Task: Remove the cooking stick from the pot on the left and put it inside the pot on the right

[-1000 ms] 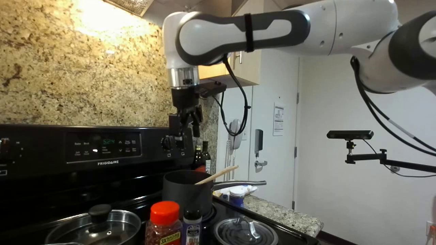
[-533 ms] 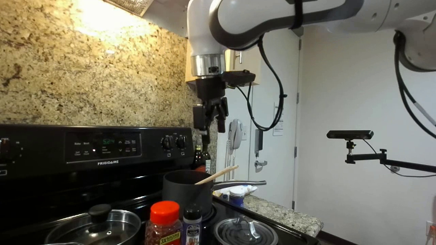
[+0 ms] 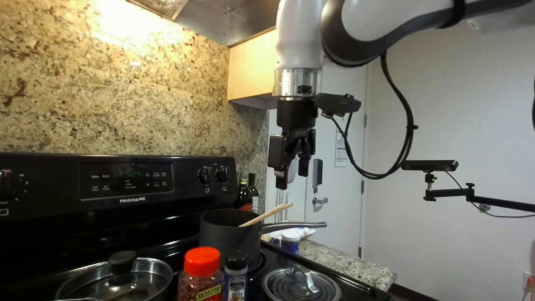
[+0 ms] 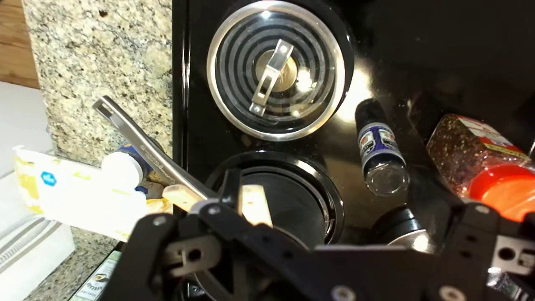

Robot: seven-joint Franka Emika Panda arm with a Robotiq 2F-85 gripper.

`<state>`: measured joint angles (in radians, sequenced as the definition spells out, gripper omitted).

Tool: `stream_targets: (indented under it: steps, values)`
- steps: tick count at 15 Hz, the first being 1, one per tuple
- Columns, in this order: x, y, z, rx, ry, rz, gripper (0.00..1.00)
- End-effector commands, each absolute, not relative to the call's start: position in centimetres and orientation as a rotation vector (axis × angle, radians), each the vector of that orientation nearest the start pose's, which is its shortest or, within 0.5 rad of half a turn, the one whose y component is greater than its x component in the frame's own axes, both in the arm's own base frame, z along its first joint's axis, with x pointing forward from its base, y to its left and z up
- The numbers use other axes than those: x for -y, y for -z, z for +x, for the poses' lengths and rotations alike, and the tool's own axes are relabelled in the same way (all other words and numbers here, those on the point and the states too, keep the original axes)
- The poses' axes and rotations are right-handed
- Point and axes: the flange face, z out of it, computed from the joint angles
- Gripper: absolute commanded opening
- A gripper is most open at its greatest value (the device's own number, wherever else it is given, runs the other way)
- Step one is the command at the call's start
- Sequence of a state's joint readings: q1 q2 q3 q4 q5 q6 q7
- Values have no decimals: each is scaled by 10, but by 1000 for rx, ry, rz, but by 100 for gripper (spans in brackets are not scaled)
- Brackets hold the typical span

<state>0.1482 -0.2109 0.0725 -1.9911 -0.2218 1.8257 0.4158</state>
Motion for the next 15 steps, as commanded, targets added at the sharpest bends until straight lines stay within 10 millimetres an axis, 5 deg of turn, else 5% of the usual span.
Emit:
stream_targets:
  steps: [1,9,15]
  values:
    - [-93,-555,453,-76,253,-3314,100]
    - [-95,-560,437,628,123,-3227,100]
    - [-84,-554,441,768,-42,-3088,100]
